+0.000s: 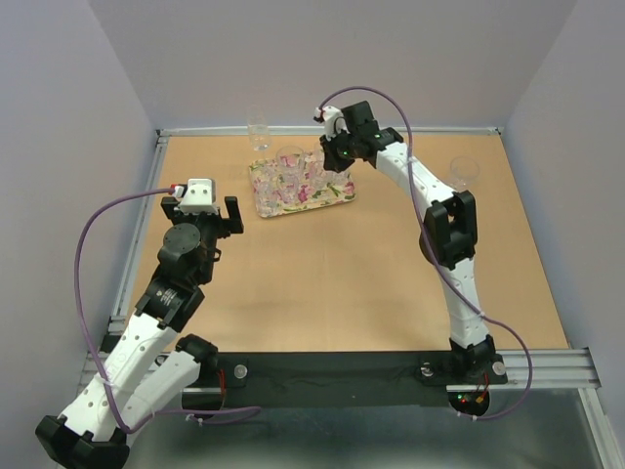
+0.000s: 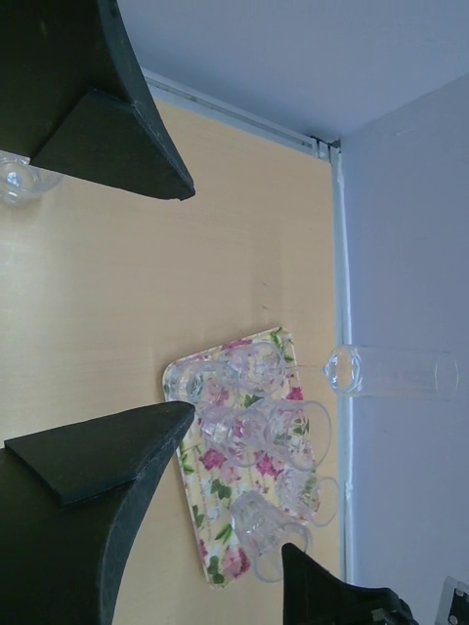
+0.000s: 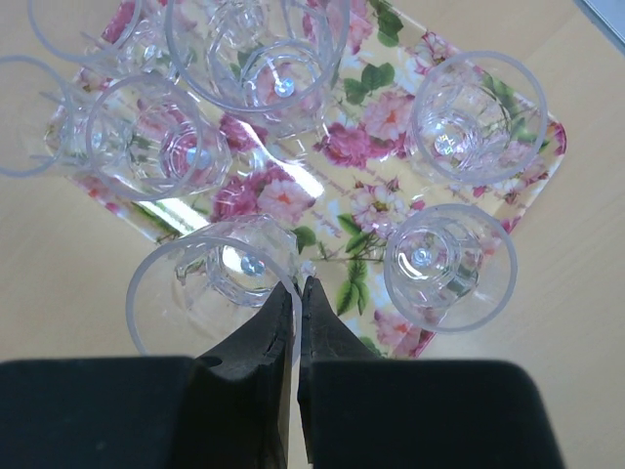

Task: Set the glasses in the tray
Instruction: Place the glass into the tray

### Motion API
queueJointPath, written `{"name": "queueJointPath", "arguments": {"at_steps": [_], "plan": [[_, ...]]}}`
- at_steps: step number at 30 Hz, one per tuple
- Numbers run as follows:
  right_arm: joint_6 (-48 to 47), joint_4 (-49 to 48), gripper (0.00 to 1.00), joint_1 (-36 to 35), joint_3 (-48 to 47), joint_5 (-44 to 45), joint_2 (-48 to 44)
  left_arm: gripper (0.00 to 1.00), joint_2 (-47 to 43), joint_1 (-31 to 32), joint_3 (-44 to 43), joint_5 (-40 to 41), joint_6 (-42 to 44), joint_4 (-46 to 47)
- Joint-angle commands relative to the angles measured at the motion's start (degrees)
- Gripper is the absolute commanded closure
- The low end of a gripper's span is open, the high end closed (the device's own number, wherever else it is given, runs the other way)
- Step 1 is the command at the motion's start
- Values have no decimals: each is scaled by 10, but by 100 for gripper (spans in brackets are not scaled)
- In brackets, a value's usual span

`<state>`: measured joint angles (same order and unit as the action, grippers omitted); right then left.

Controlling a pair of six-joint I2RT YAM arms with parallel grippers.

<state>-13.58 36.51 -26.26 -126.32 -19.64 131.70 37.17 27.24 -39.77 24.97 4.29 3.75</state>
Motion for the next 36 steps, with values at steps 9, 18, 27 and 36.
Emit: {"name": "queueJointPath", "arguments": {"at_steps": [9,18,27,36], "plan": [[70,-87,100,-24,-67,81,50,4,-3,-4,6,8,7,35],[83,-115,100,-31,-85,112,80,4,-3,-4,7,9,8,35],[73,-129,94,-32,-87,124,100,4,-4,-4,6,9,8,35],[59,-133,74,-36,-83,121,99,4,-5,-4,6,9,8,34]]}}
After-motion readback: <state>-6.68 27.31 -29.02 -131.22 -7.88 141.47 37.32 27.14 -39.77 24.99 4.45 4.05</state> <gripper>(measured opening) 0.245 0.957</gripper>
